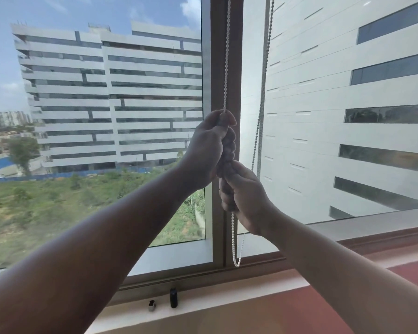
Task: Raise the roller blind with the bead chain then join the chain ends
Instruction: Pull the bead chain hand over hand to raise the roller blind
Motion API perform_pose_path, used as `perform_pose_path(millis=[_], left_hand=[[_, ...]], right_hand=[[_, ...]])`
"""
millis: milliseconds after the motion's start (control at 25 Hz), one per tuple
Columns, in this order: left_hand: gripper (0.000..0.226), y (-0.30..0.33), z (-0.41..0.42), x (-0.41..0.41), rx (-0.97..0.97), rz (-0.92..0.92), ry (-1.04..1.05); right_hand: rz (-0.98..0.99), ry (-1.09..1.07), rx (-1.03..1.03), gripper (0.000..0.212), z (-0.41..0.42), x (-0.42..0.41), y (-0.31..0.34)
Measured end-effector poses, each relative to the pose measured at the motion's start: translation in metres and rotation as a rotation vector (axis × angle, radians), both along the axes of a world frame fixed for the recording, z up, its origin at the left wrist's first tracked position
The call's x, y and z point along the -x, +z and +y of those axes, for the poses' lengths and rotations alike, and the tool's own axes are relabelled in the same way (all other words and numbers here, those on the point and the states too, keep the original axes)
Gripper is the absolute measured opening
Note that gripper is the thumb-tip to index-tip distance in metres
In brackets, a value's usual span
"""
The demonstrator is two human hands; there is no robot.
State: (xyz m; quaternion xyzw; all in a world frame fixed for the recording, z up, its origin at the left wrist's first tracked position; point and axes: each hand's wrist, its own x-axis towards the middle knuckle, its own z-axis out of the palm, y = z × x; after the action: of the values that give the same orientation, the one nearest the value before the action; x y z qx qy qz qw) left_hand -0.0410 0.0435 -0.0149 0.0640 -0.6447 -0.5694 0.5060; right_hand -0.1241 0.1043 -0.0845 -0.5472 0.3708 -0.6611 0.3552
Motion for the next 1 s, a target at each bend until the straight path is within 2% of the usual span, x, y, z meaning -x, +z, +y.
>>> perform_pose_path(millis=[80, 240, 400, 560, 640, 720, 800, 880, 1000], left_hand=[[0.030, -0.017, -0.002, -0.002, 0.045, -0.011, 0.061], [0.025, -0.070, -0.008, -0.012, 0.288, -0.221, 0.385], [0.023, -0.115, -0.023, -0.038, 0.307, -0.327, 0.461], [0.019, -0.157, -0.027, -0.060, 0.274, -0.386, 0.422], [0.015, -0.178, -0.031, -0.069, 0.266, -0.417, 0.400], [0.016, -0.195, -0.036, -0.077, 0.271, -0.428, 0.366], [0.016, -0.207, -0.039, -0.082, 0.268, -0.435, 0.341], [0.016, -0.221, -0.038, -0.085, 0.248, -0.454, 0.324], [0.017, -0.245, -0.033, -0.083, 0.210, -0.490, 0.279]], right_hand=[[-0.003, -0.021, -0.016, 0.026, 0.000, -0.004, -0.014], [0.054, -0.101, -0.036, 0.030, -0.005, -0.013, -0.055], [0.194, -0.277, -0.057, 0.031, -0.012, -0.023, -0.107], [0.536, -0.631, -0.193, 0.021, -0.016, -0.032, -0.161], [0.666, -0.731, -0.196, 0.021, -0.017, -0.036, -0.184], [0.739, -0.803, -0.116, 0.032, -0.019, -0.035, -0.204], [0.790, -0.873, -0.072, 0.033, -0.019, -0.031, -0.221], [0.837, -0.910, -0.081, 0.027, -0.017, -0.026, -0.239], [0.864, -0.903, -0.169, 0.035, -0.010, -0.018, -0.261]])
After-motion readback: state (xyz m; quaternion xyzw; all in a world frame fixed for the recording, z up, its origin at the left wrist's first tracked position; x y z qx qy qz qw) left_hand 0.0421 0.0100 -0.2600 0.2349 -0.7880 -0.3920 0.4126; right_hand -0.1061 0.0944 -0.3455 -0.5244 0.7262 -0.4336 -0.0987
